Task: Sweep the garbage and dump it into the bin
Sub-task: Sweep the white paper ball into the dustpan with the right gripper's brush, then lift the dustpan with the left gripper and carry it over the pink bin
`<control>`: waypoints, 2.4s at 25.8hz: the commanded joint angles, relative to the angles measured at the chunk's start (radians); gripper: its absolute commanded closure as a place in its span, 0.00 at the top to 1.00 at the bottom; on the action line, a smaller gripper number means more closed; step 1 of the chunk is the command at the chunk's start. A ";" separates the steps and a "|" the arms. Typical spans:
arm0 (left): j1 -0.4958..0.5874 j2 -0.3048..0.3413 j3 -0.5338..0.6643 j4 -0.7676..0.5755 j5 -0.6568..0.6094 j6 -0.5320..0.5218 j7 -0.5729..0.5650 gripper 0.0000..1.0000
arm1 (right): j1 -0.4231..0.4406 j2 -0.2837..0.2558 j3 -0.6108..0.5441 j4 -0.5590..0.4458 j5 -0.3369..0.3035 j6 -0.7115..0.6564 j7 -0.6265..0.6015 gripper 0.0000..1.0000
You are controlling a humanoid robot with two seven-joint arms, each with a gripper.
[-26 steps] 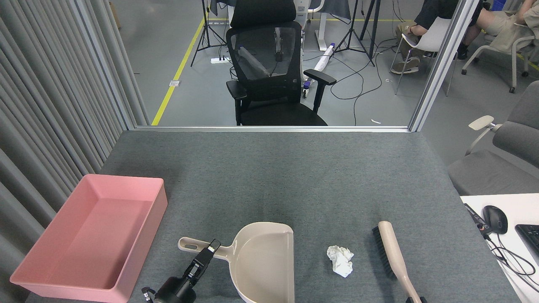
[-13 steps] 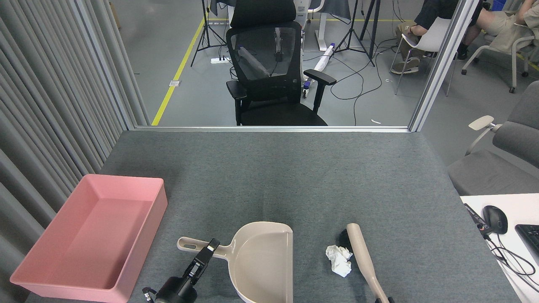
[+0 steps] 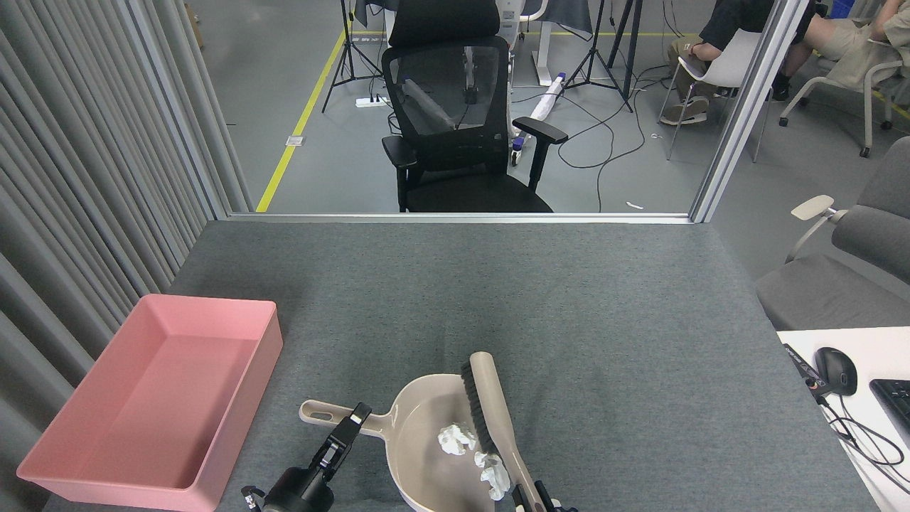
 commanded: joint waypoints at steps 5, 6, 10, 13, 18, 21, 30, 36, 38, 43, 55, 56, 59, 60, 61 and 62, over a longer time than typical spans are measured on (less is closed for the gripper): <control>0.000 -0.007 0.000 0.001 0.000 0.000 -0.001 0.07 | 0.002 -0.009 0.009 -0.066 -0.042 0.038 -0.013 0.16; 0.000 -0.007 0.000 0.001 0.000 0.000 -0.001 0.07 | 0.012 -0.015 -0.011 -0.086 -0.042 0.037 -0.013 0.16; 0.000 -0.007 -0.002 0.004 0.000 0.000 -0.001 0.08 | 0.066 -0.041 -0.076 -0.124 -0.043 0.038 -0.013 0.15; 0.000 -0.009 -0.002 0.004 0.000 0.000 -0.001 0.08 | 0.097 -0.060 -0.110 -0.123 -0.043 0.058 -0.013 0.15; -0.002 -0.009 -0.002 0.009 0.000 0.002 -0.001 0.08 | 0.146 -0.072 -0.119 -0.117 -0.043 0.104 -0.013 0.15; -0.002 -0.009 -0.002 0.013 0.002 0.002 0.000 0.08 | 0.161 -0.075 -0.110 -0.106 -0.043 0.118 -0.015 0.15; -0.002 -0.012 0.000 0.007 0.025 0.022 0.000 0.08 | 0.154 -0.072 0.024 -0.032 -0.045 0.182 -0.029 0.15; 0.000 -0.014 0.000 0.002 0.025 0.022 0.000 0.08 | 0.032 -0.021 0.223 -0.003 -0.043 0.328 -0.029 0.12; 0.000 -0.014 0.000 0.002 0.025 0.023 0.000 0.08 | -0.009 0.003 0.252 -0.003 -0.043 0.354 -0.029 0.12; 0.000 -0.014 0.017 0.002 0.031 0.026 -0.003 0.08 | -0.027 0.006 0.279 -0.026 -0.043 0.362 -0.029 0.12; 0.000 -0.012 0.040 0.018 0.172 0.059 -0.006 0.08 | 0.009 -0.135 0.029 -0.066 -0.042 0.362 -0.032 0.13; 0.000 -0.012 0.041 0.022 0.172 0.057 -0.006 0.08 | 0.011 -0.147 0.012 -0.066 -0.042 0.357 -0.030 0.13; -0.002 -0.014 0.041 0.024 0.172 0.056 -0.006 0.08 | 0.025 -0.207 0.002 -0.060 -0.043 0.324 -0.029 0.15; -0.002 -0.014 0.040 0.022 0.172 0.056 -0.006 0.08 | 0.025 -0.225 -0.002 -0.055 -0.043 0.324 -0.029 0.16; -0.003 -0.014 0.040 0.022 0.172 0.056 -0.006 0.08 | 0.026 -0.238 -0.002 -0.051 -0.042 0.325 -0.027 0.17; -0.005 -0.014 0.040 0.022 0.172 0.054 -0.006 0.08 | 0.026 -0.250 -0.002 -0.045 -0.037 0.325 -0.027 0.17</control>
